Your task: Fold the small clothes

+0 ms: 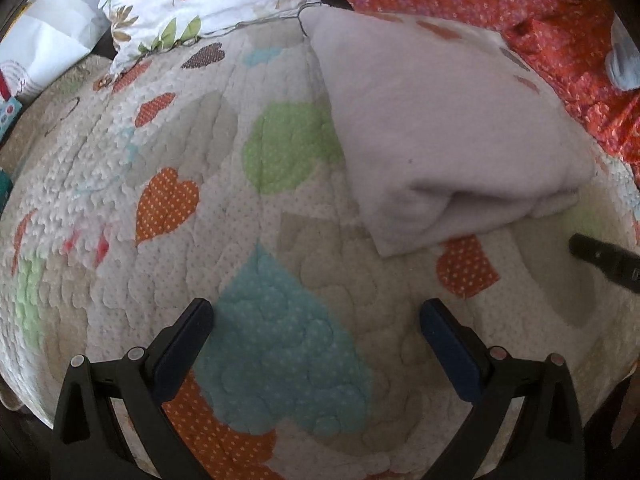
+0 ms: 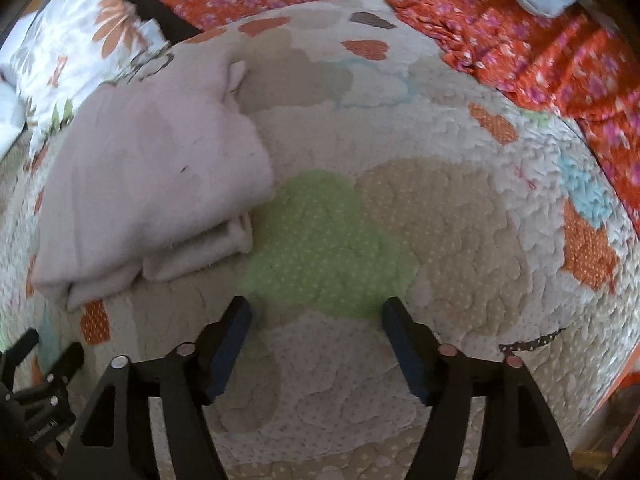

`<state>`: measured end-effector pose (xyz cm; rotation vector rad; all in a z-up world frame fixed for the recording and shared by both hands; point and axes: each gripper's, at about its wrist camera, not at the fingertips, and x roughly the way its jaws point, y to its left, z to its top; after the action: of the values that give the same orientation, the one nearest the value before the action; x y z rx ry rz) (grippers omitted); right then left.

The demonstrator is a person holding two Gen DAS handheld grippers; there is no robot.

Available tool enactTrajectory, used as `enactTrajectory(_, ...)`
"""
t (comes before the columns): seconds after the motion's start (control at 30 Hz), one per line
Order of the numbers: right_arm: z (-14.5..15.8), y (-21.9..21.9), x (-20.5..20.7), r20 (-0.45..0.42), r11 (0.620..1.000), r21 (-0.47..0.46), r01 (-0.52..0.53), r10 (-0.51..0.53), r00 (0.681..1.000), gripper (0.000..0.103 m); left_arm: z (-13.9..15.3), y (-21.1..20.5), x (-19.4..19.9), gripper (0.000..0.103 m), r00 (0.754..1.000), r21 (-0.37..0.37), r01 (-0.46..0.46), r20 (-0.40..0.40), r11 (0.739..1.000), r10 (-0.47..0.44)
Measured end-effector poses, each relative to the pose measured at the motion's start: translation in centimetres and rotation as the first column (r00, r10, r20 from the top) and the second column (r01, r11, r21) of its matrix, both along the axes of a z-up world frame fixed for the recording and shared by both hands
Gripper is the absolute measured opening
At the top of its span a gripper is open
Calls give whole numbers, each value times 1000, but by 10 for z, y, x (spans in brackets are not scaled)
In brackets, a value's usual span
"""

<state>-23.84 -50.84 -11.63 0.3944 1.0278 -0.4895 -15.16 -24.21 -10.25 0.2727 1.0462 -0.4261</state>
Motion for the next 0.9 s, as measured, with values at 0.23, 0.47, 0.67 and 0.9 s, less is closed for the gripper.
enactTrajectory(0.23,-4,2,4,-21,1000,-12,-8,8,1000,86,-1,3,3,103,1000,-17,-3,-5,1000,3)
enactTrajectory(0.47,-7,0,7,-21,1000,-7,-9,9,1000,93,-1,3,2,103,1000,-19,-1,-4,1000,1)
enactTrajectory(0.67,-9,0,8,-16,1000,-5,-9,9,1000,96,-1,3,3,103,1000,-21,-1,-14,1000,0)
enactTrajectory(0.9,-10,1,9,-15,1000,-9,-12,12,1000,99,-2,4,4,103,1000,-27,-1,-20,1000,0)
